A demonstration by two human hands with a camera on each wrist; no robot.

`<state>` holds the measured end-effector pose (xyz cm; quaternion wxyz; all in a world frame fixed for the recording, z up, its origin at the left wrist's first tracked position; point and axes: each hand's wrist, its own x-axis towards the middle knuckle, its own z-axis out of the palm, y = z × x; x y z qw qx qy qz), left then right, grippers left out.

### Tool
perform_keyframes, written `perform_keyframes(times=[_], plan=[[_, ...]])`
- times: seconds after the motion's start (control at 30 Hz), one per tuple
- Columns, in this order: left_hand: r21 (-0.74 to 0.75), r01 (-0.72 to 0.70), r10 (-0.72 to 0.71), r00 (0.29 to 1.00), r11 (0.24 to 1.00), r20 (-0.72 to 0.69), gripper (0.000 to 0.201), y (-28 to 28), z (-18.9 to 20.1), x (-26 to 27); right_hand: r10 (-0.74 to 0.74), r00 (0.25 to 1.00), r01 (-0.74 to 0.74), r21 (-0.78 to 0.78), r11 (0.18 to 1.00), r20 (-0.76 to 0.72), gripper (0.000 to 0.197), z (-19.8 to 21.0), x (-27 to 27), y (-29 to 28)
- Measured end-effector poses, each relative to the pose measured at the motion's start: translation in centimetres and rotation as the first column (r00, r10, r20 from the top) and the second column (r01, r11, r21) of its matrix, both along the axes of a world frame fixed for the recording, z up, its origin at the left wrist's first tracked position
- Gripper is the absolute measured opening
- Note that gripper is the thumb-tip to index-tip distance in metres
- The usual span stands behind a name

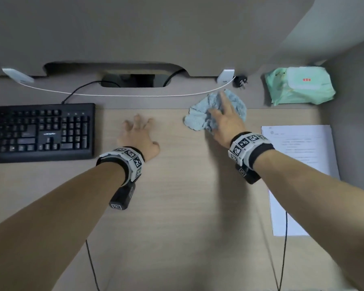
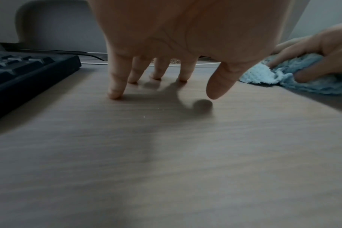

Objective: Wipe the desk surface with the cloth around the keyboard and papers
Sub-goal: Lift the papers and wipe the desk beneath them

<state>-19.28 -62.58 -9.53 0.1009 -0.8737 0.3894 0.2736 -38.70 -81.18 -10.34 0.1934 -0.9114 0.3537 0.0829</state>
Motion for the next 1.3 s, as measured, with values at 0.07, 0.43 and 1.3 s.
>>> perform_keyframes(times=[0.07, 0.43, 1.3], plan=[[0.004, 0.037, -0.037, 0.999, 0.999, -0.009, 0.078, 0.1, 0.2, 0.4, -0.067, 0.998, 0.066, -0.005, 0.998, -0.015, 0.050, 0.2, 2.3, 1.0], [-0.126, 0.104, -0.129, 0.968, 0.987, -0.213, 0.057, 4.3, 3.0, 6.0, -0.023, 0.977, 0.019, -0.021, 1.000, -0.212, 0.070, 0.5, 6.3, 6.9], [-0.088, 0.435, -0.443, 0.885, 0.896, -0.145, 0.056, 10.5, 1.6, 7.7, -0.170, 0.972, 0.171, -0.009, 0.985, -0.160, 0.069, -0.6, 5.8, 13.4]])
